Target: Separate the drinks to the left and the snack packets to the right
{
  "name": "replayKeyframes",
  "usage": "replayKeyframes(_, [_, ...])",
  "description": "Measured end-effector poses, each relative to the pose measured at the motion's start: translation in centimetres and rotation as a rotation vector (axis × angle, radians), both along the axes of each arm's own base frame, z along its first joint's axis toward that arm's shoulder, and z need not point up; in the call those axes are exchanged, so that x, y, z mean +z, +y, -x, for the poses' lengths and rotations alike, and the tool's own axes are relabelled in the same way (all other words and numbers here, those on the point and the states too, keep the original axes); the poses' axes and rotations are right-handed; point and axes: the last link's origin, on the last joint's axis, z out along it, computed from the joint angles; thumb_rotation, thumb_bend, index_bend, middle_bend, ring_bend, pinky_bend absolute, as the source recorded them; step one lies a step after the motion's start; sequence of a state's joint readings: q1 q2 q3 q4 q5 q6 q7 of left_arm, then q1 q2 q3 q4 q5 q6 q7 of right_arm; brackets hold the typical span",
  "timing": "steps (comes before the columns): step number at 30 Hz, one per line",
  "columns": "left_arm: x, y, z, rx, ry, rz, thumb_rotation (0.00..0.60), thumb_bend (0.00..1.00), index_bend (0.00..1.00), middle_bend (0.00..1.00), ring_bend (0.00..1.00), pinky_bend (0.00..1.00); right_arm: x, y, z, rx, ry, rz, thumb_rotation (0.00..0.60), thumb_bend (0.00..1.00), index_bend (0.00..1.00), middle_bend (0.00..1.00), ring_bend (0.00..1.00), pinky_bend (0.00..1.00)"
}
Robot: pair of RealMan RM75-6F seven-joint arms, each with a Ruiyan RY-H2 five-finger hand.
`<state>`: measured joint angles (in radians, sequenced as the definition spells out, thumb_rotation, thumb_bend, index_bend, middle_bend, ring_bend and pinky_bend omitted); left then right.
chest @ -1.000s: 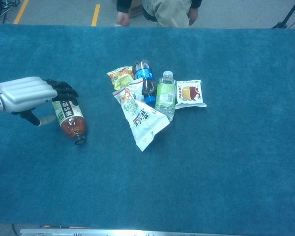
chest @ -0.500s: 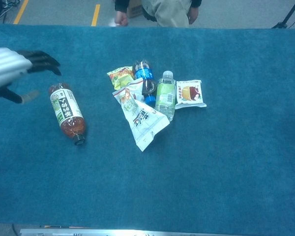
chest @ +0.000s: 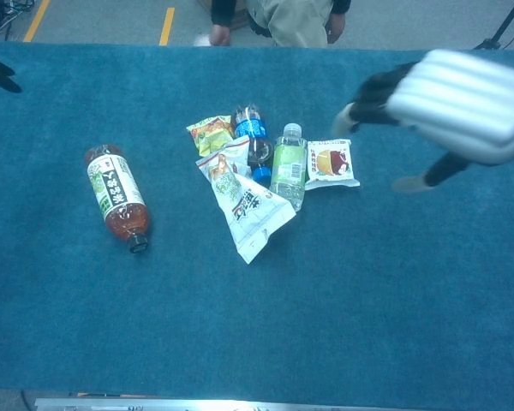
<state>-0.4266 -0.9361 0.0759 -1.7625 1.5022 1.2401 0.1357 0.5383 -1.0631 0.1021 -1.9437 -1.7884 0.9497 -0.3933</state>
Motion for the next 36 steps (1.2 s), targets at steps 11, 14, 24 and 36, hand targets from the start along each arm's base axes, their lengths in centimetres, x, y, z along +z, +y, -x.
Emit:
replayKeyframes(11, [1.9,-2.3,1.2,0.053,-0.006,-0.046,0.600,0.46,0.17,0.10,0.05,0.15,-5.8,-0.7,-3.8,0.122,0.098,-0.042,0.600,0.00,0.26,0.34,0.25,0.39])
replayKeyframes(14, [2.1,-2.6,1.4,0.062,-0.009,-0.047,0.600,0.46,0.17,0.10,0.05,0.15,-7.4,-0.8,-4.2,0.149,0.129,-0.036,0.600,0.00,0.22,0.32,0.23,0.38])
replayKeyframes(24, [2.2,-2.9,1.7,0.076,-0.009,-0.043,0.600,0.46,0.17,0.10,0.05,0.15,-11.2,-0.9,-4.3,0.160,0.206,-0.028,0.600,0.00,0.10,0.24,0.17,0.35])
replayKeyframes(36, [2.2,-2.7,1.8,0.085,-0.016,-0.031,0.600,0.46,0.16,0.10,0.05,0.14,-14.3,-1.2,-3.8,0.159,0.280,-0.009,0.600,0.00,0.08,0.22,0.14,0.30])
